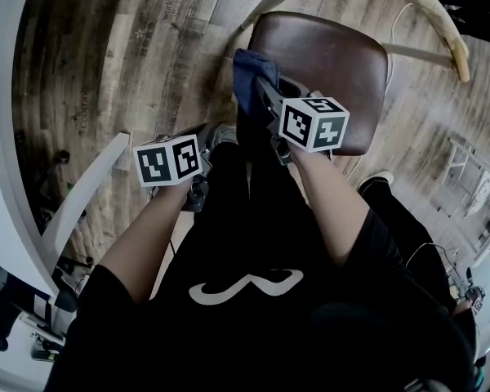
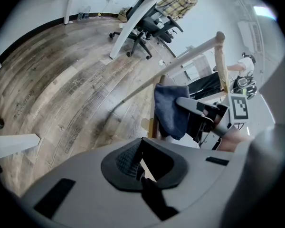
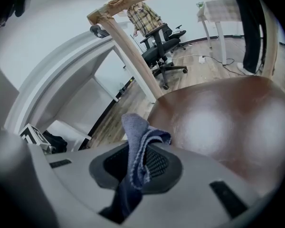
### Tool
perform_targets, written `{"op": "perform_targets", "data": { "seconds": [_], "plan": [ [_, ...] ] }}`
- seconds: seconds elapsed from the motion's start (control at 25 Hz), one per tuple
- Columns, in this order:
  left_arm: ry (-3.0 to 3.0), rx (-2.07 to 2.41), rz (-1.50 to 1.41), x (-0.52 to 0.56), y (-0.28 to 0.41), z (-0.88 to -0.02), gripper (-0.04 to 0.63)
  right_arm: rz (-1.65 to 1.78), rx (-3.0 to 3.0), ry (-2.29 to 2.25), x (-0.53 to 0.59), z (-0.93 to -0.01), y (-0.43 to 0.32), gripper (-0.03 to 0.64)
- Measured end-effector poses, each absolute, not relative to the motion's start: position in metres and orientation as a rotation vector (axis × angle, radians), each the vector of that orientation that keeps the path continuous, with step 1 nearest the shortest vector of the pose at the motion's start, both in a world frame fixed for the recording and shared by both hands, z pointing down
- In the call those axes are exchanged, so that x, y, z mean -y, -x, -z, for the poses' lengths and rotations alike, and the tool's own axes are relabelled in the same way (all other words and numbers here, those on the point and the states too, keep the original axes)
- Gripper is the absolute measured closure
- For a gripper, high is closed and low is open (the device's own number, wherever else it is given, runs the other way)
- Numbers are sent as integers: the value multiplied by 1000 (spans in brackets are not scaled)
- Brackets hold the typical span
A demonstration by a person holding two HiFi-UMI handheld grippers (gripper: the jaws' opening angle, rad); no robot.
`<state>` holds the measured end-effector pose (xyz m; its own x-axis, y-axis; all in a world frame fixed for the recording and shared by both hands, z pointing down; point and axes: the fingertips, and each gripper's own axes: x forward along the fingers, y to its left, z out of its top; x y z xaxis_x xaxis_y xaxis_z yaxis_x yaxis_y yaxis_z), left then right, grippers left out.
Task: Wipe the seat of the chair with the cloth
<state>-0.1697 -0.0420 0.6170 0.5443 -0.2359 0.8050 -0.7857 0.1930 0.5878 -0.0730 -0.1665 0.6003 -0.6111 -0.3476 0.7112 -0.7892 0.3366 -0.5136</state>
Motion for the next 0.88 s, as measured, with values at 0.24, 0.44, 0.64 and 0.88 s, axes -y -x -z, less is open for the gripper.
{"op": "perform_targets", "data": {
  "seconds": [0.24, 0.44, 0.64, 0.88],
  "plan": [
    [-1372, 969, -485, 50, 168, -614, 583, -1202, 2100, -1018, 169, -606, 64, 563],
    [-1344, 979, -471, 45, 167, -617, 583, -1206, 2103, -1037, 170, -609, 58, 563],
    [-1353, 965, -490, 41, 149, -615, 583, -1187, 2093, -1060, 172, -611, 35, 563],
    [-1366, 958, -506, 37, 125, -610, 583, -1182, 2069, -1120, 171, -610, -9, 563]
  ]
}}
